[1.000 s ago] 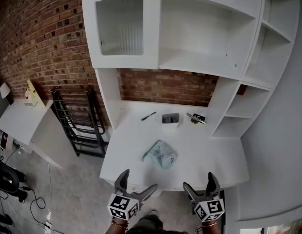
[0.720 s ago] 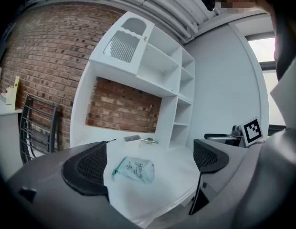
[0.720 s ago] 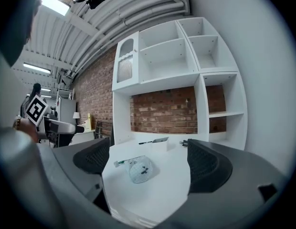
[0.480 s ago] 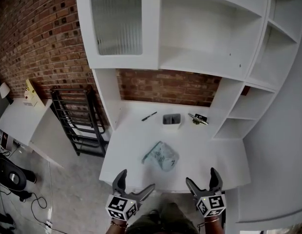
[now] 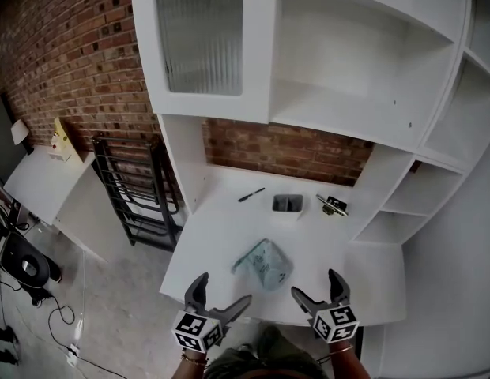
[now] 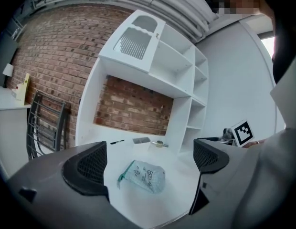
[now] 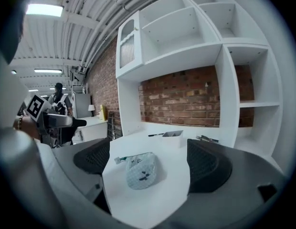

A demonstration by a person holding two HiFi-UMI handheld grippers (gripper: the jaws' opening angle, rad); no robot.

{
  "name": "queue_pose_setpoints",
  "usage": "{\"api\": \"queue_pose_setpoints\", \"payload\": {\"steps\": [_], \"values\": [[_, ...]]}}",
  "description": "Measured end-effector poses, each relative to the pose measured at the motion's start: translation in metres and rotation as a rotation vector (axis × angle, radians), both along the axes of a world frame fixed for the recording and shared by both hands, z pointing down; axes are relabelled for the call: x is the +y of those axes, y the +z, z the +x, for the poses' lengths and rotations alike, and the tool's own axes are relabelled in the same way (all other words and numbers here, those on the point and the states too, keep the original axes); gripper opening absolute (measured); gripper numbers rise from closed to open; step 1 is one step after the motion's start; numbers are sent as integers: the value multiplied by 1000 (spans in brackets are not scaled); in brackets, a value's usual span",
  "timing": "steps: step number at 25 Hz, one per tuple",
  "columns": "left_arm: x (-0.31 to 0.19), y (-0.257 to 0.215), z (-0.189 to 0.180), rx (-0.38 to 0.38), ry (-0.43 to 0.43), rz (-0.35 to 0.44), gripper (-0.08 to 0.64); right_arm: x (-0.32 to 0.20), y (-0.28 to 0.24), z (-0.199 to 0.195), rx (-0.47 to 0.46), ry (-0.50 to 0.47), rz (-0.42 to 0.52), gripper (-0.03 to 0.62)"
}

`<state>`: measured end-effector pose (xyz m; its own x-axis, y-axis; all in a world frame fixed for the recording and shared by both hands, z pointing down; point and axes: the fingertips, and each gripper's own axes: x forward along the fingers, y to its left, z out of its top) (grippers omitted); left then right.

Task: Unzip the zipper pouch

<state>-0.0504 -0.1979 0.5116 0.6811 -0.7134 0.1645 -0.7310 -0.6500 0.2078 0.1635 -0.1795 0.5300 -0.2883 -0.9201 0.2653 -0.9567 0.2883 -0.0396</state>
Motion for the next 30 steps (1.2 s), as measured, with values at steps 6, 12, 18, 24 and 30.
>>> {"api": "queue_pose_setpoints", "payload": {"steps": [6, 12, 18, 24, 30], "values": [[-16, 0, 7, 1, -50, 40, 566, -42, 20, -15, 4, -148, -84, 505], [-19, 13, 18, -17, -57, 12, 566, -68, 45, -22, 21, -245, -168, 505], [-18, 19, 19, -39, -64, -9, 566, -101, 69, -32, 53, -336, -251, 505], [-19, 27, 15, -53, -89, -33, 566, -137, 92, -45, 106, -421, -316, 505], [-26, 29, 7, -55, -133, -30, 565, -172, 125, -58, 230, -496, -366, 505]]}}
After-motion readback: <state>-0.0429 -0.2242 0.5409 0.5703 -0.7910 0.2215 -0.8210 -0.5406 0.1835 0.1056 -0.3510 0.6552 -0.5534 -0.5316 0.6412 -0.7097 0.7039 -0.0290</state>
